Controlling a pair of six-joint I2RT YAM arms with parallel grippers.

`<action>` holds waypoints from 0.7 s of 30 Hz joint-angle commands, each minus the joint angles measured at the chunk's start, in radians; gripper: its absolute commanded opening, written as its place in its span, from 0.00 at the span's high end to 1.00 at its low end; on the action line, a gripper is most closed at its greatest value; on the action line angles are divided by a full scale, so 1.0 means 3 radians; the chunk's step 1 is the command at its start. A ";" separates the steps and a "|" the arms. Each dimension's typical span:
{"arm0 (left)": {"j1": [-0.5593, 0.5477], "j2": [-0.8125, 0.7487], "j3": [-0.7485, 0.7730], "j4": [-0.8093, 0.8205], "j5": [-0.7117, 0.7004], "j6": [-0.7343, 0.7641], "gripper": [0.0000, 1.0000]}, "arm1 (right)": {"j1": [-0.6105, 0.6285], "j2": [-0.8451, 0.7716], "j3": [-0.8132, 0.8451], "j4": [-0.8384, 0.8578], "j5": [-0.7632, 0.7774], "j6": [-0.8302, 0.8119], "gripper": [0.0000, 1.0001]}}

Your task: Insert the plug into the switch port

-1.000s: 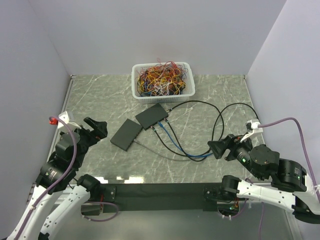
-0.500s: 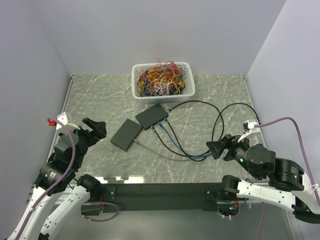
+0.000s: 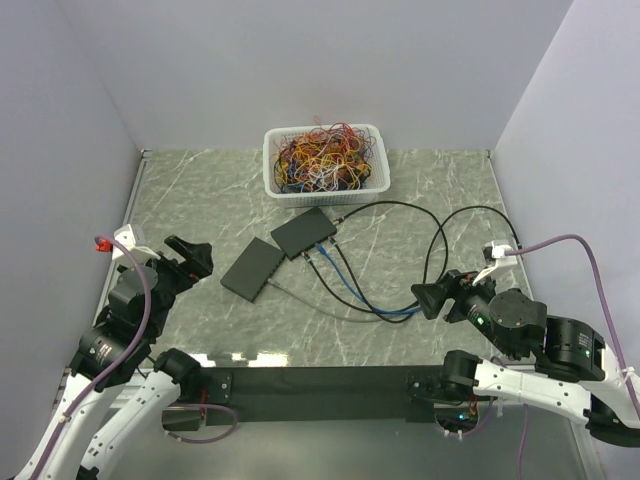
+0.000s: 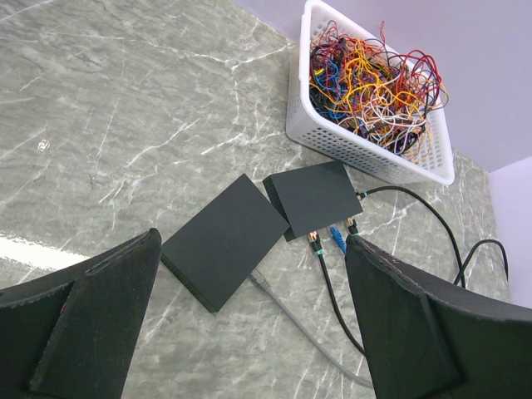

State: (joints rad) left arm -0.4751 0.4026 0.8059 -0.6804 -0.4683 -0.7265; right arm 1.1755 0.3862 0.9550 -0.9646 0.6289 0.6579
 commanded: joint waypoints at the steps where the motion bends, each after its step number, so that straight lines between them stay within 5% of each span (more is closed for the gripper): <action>1: -0.0006 -0.0018 -0.0007 0.0008 -0.0019 0.0003 0.01 | 0.0014 -0.0024 -0.0013 0.0065 0.0082 0.0031 0.21; 21: -0.0006 -0.0028 -0.0007 0.0003 -0.0024 -0.0007 0.01 | 0.0019 -0.0030 -0.0049 0.0096 0.0072 0.0026 0.21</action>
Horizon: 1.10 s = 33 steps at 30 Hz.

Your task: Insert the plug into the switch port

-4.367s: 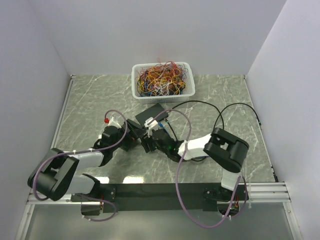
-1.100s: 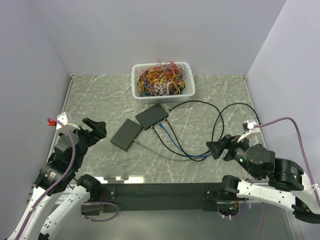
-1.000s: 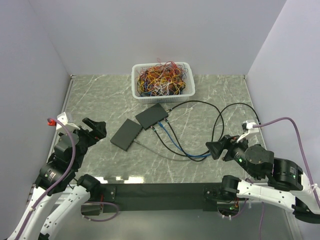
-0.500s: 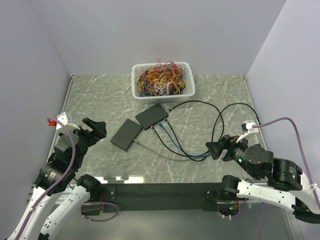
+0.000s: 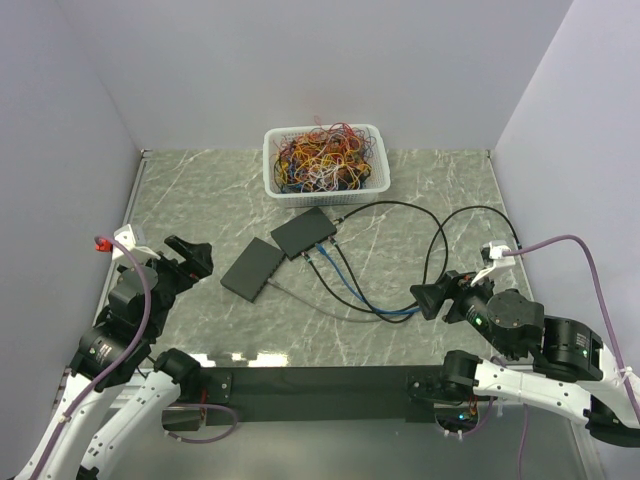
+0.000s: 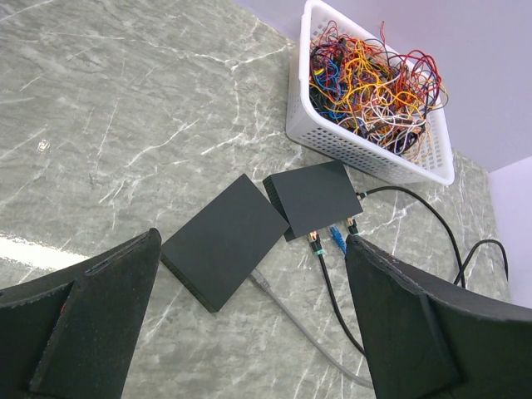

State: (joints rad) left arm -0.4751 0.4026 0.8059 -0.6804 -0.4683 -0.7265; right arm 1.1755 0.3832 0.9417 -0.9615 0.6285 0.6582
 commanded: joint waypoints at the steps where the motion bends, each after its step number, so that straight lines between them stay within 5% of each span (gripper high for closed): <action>1: -0.0006 -0.0028 -0.0012 0.0003 -0.0024 -0.0007 0.01 | 0.0014 -0.0019 -0.0004 0.0086 0.0068 0.0020 0.21; 33: -0.0006 -0.0054 -0.0012 -0.0002 -0.0029 -0.0022 0.01 | 0.0009 -0.0060 -0.0035 0.0168 -0.0055 -0.0062 0.21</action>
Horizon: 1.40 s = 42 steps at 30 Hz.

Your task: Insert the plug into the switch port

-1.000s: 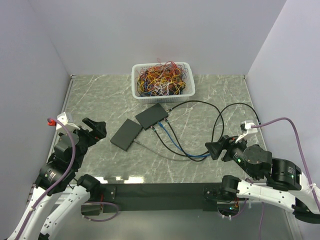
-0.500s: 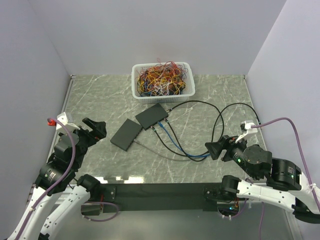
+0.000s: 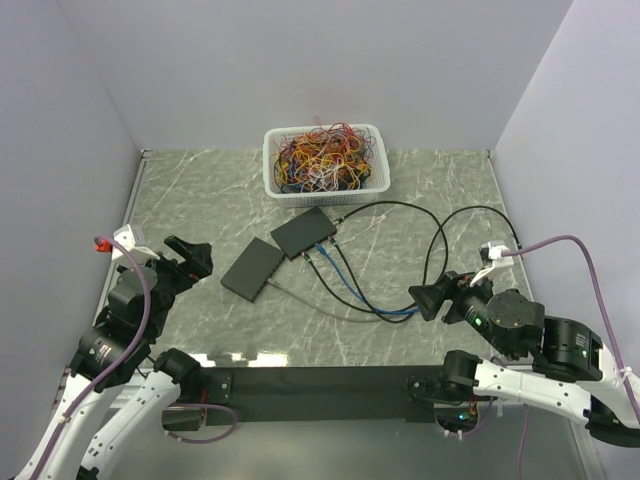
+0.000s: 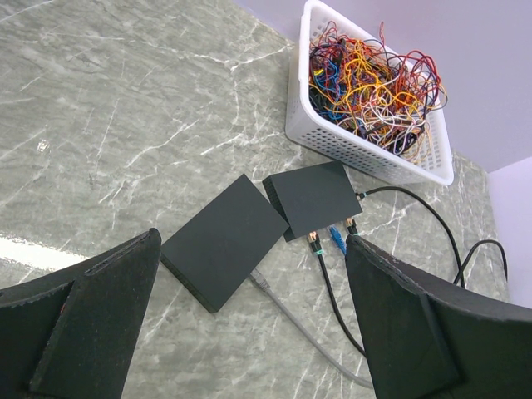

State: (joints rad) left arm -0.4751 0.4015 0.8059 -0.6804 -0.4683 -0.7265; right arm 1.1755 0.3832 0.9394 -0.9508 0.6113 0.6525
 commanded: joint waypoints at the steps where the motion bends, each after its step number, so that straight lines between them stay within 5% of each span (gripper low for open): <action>1: -0.0006 -0.0050 -0.0017 -0.0002 -0.0029 -0.0022 0.01 | 0.0019 -0.0081 -0.0038 0.0142 0.0002 -0.0043 0.21; 42: -0.0006 -0.0024 -0.0012 0.0003 -0.0029 -0.0022 0.01 | 0.0014 -0.0352 -0.0084 0.0265 -0.0171 -0.0155 0.20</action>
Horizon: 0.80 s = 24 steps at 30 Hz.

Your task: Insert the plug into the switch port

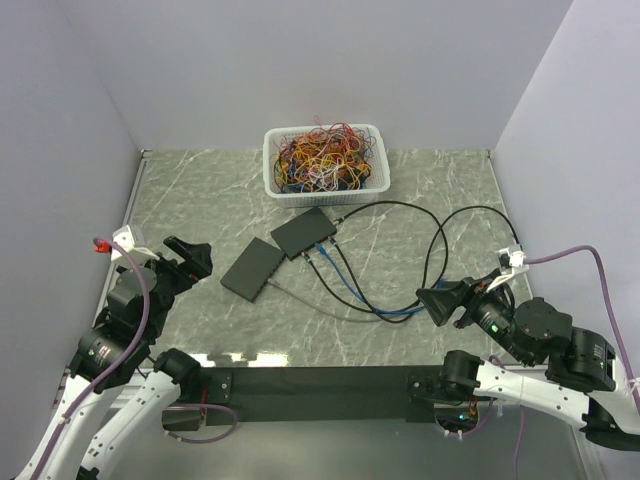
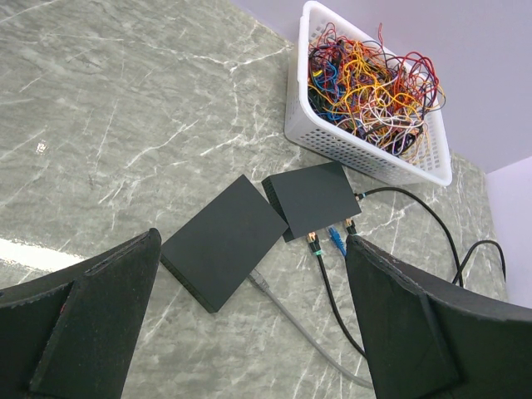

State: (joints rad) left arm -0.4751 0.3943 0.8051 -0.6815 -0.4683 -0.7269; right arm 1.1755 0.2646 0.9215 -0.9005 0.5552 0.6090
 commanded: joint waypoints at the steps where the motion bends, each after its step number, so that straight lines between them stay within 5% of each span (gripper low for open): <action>1: -0.0006 -0.0010 -0.0015 -0.0004 -0.0029 -0.0026 0.01 | 0.0014 0.0044 -0.0024 0.0107 0.0016 -0.0010 0.20; 24: -0.0006 -0.0015 -0.0009 -0.0004 -0.0034 -0.0031 0.01 | 0.0014 -0.0048 -0.0039 0.0174 -0.0138 -0.0133 0.21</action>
State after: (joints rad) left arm -0.4751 0.3943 0.8051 -0.6823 -0.4683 -0.7269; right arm 1.1755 0.2630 0.9100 -0.8967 0.5270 0.5945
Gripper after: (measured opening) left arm 0.994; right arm 0.795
